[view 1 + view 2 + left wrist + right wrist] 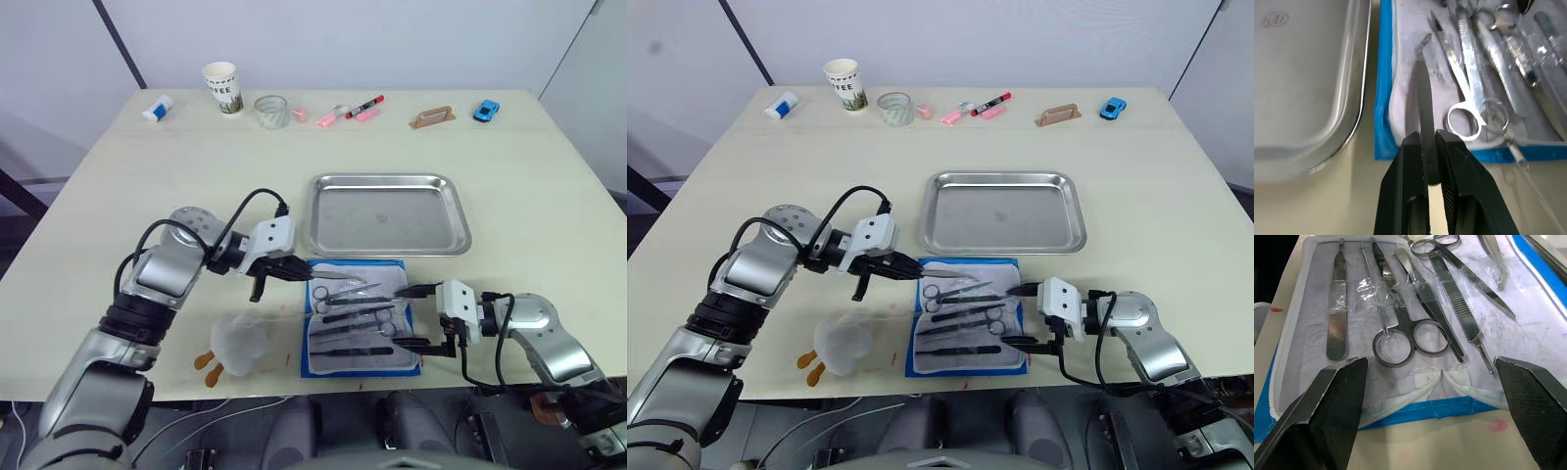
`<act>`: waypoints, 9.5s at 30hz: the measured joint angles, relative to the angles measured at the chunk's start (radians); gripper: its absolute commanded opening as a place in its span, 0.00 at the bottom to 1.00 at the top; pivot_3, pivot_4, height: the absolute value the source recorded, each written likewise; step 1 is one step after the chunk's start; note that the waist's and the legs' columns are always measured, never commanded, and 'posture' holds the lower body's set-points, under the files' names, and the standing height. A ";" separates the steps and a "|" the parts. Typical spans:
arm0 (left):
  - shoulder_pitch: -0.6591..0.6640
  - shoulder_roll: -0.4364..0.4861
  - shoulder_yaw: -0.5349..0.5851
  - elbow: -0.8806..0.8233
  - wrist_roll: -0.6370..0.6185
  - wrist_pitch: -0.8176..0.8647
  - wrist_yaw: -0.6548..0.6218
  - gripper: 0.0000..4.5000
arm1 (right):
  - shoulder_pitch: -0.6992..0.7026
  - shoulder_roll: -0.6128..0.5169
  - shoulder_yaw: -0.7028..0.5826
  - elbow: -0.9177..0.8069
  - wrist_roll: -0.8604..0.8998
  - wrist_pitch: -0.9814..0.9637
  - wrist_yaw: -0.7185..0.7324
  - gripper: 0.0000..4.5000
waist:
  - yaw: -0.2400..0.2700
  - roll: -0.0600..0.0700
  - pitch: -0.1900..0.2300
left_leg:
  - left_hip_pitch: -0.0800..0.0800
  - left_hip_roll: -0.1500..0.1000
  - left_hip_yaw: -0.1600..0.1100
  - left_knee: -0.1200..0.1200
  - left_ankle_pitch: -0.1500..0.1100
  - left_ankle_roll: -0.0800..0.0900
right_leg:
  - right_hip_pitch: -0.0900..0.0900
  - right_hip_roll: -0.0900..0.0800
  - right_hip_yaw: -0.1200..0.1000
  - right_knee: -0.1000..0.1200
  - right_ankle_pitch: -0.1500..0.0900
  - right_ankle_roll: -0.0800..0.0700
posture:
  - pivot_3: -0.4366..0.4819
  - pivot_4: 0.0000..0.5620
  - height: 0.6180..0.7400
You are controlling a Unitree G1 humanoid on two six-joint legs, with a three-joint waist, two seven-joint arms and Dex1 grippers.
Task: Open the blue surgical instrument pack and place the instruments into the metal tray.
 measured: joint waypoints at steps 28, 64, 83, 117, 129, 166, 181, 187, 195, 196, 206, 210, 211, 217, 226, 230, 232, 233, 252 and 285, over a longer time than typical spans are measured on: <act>0.087 0.170 0.169 -0.097 -0.160 0.074 -0.055 0.00 | -0.009 0.007 0.003 0.015 0.000 -0.007 0.011 1.00 | 0.000 -0.001 0.000 | 0.001 0.001 0.001 -0.002 0.000 0.000 | 0.000 0.000 0.000 0.000 -0.001 -0.001 | 0.48 0.27 1.00; 0.119 -0.775 0.205 -0.364 0.015 0.617 1.399 0.00 | -0.001 0.030 0.006 0.037 -0.002 -0.029 0.004 1.00 | -0.001 -0.006 0.000 | 0.009 -0.001 0.001 -0.011 0.000 -0.001 | 0.003 -0.002 0.003 0.000 0.000 -0.001 | 0.48 0.27 1.00; 0.122 -0.821 0.225 -0.270 0.047 0.630 1.474 0.15 | 0.000 0.030 0.006 0.036 -0.002 -0.029 0.004 1.00 | 0.000 -0.006 0.000 | 0.010 -0.002 0.002 -0.011 0.001 -0.002 | 0.003 -0.002 0.004 0.000 0.000 -0.001 | 0.48 0.27 1.00; 0.186 -0.343 0.334 -0.296 -0.283 0.258 0.653 0.99 | 0.007 0.034 0.007 0.032 -0.002 -0.028 -0.003 1.00 | 0.000 -0.006 0.000 | 0.012 -0.001 0.002 -0.014 0.002 -0.004 | 0.003 -0.002 0.004 -0.001 -0.001 -0.003 | 0.48 0.27 1.00; 0.123 -0.098 0.211 0.022 -0.247 -0.117 0.034 0.99 | 0.018 0.035 0.006 0.021 -0.003 -0.028 -0.014 1.00 | -0.001 -0.006 0.000 | 0.011 0.000 0.002 -0.016 0.002 -0.004 | 0.003 -0.001 0.003 -0.001 -0.003 -0.005 | 0.48 0.27 1.00; 0.111 -0.140 0.092 0.112 -0.137 -0.283 -0.059 0.99 | 0.017 0.104 -0.024 0.155 0.053 -0.132 0.053 1.00 | -0.001 -0.013 -0.004 | 0.012 0.003 0.002 -0.016 0.002 -0.003 | 0.003 0.002 0.003 -0.001 -0.003 -0.006 | 0.48 0.27 1.00; 0.092 -0.175 0.039 0.123 -0.070 -0.285 -0.008 0.99 | 0.016 0.113 -0.031 0.174 0.052 -0.150 0.064 1.00 | 0.000 -0.017 -0.006 | 0.012 0.003 0.002 -0.016 0.002 -0.003 | 0.003 0.001 0.002 -0.001 -0.003 -0.006 | 0.48 0.27 1.00; 0.083 -0.195 0.038 0.155 -0.053 -0.266 0.045 0.99 | 0.016 0.114 -0.031 0.175 0.052 -0.151 0.063 1.00 | 0.000 -0.017 -0.006 | 0.012 0.003 0.002 -0.016 0.002 -0.003 | 0.003 0.001 0.002 -0.001 -0.004 -0.006 | 0.48 0.27 1.00; 0.062 -0.210 0.036 0.165 -0.019 -0.260 0.096 0.94 | 0.016 0.115 -0.031 0.175 0.051 -0.151 0.063 1.00 | 0.000 -0.018 -0.007 | 0.012 0.003 0.002 -0.016 0.002 -0.003 | 0.003 0.001 0.002 -0.001 -0.004 -0.006 | 0.48 0.27 1.00; 0.062 -0.214 0.032 0.160 -0.020 -0.254 0.098 0.83 | 0.016 0.115 -0.031 0.175 0.051 -0.151 0.063 1.00 | 0.000 -0.018 -0.007 | 0.012 0.003 0.002 -0.016 0.002 -0.003 | 0.003 0.001 0.002 -0.001 -0.004 -0.006 | 0.48 0.27 1.00; 0.074 -0.211 0.029 0.134 -0.057 -0.202 0.067 0.71 | 0.016 0.116 -0.031 0.175 0.049 -0.153 0.063 1.00 | 0.000 -0.018 -0.007 | 0.012 0.003 0.002 -0.016 0.002 -0.003 | 0.003 0.001 0.002 -0.001 -0.004 -0.006 | 0.48 0.27 1.00; 0.074 -0.210 0.029 0.128 -0.064 -0.191 0.070 0.57 | 0.017 0.116 -0.031 0.175 0.049 -0.153 0.063 1.00 | 0.000 -0.018 -0.007 | 0.012 0.003 0.002 -0.016 0.002 -0.003 | 0.003 0.001 0.002 -0.001 -0.004 -0.006 | 0.48 0.27 1.00; 0.075 -0.210 0.029 0.127 -0.064 -0.191 0.072 0.57 | 0.017 0.116 -0.031 0.175 0.049 -0.153 0.063 1.00 | 0.000 -0.018 -0.007 | 0.012 0.003 0.002 -0.016 0.002 -0.003 | 0.003 0.001 0.002 -0.001 -0.004 -0.007 | 0.48 0.27 1.00; 0.081 -0.209 0.029 0.122 -0.061 -0.191 0.073 0.57 | 0.017 0.117 -0.031 0.175 0.048 -0.155 0.062 1.00 | 0.000 -0.018 -0.007 | 0.012 0.003 0.002 -0.016 0.002 -0.003 | 0.003 0.001 0.002 -0.001 -0.004 -0.007 | 0.48 0.27 1.00; 0.096 -0.203 0.028 0.112 -0.057 -0.188 0.083 0.29 | 0.018 0.117 -0.031 0.176 0.047 -0.160 0.061 1.00 | 0.000 -0.018 -0.007 | 0.012 0.004 0.002 -0.016 0.002 -0.003 | 0.003 0.001 0.002 -0.001 -0.004 -0.007 | 0.48 0.27 1.00; 0.103 -0.203 0.028 0.088 -0.057 -0.185 0.094 0.29 | 0.018 0.118 -0.031 0.176 0.047 -0.161 0.060 1.00 | 0.000 -0.018 -0.007 | 0.012 0.004 0.002 -0.016 0.002 -0.003 | 0.003 0.001 0.002 -0.001 -0.004 -0.007 | 0.48 0.27 1.00; 0.118 -0.203 0.027 0.069 -0.058 -0.163 0.096 0.29 | 0.018 0.118 -0.031 0.176 0.047 -0.161 0.060 1.00 | 0.000 -0.018 -0.007 | 0.012 0.004 0.002 -0.016 0.002 -0.003 | 0.003 0.001 0.002 -0.001 -0.004 -0.007 | 0.48 0.27 1.00; 0.122 -0.203 0.027 0.060 -0.060 -0.149 0.096 0.29 | 0.018 0.118 -0.031 0.177 0.046 -0.161 0.060 1.00 | 0.000 -0.018 -0.007 | 0.012 0.004 0.002 -0.016 0.002 -0.003 | 0.003 0.001 0.002 -0.001 -0.004 -0.007 | 0.48 0.27 1.00; 0.156 -0.175 -0.019 0.001 0.003 -0.133 0.138 0.29 | 0.018 0.126 -0.031 0.195 0.046 -0.175 0.059 1.00 | 0.000 -0.018 -0.007 | 0.012 0.006 0.002 -0.016 0.002 -0.003 | 0.003 -0.001 0.002 -0.001 -0.004 -0.008 | 0.48 0.27 1.00; 0.145 -0.185 -0.035 0.007 0.012 -0.132 0.159 0.29 | 0.018 0.128 -0.031 0.196 0.044 -0.176 0.059 1.00 | 0.000 -0.019 -0.007 | 0.013 0.007 0.002 -0.017 0.002 -0.003 | 0.003 -0.001 0.002 -0.001 -0.004 -0.008 | 0.48 0.27 1.00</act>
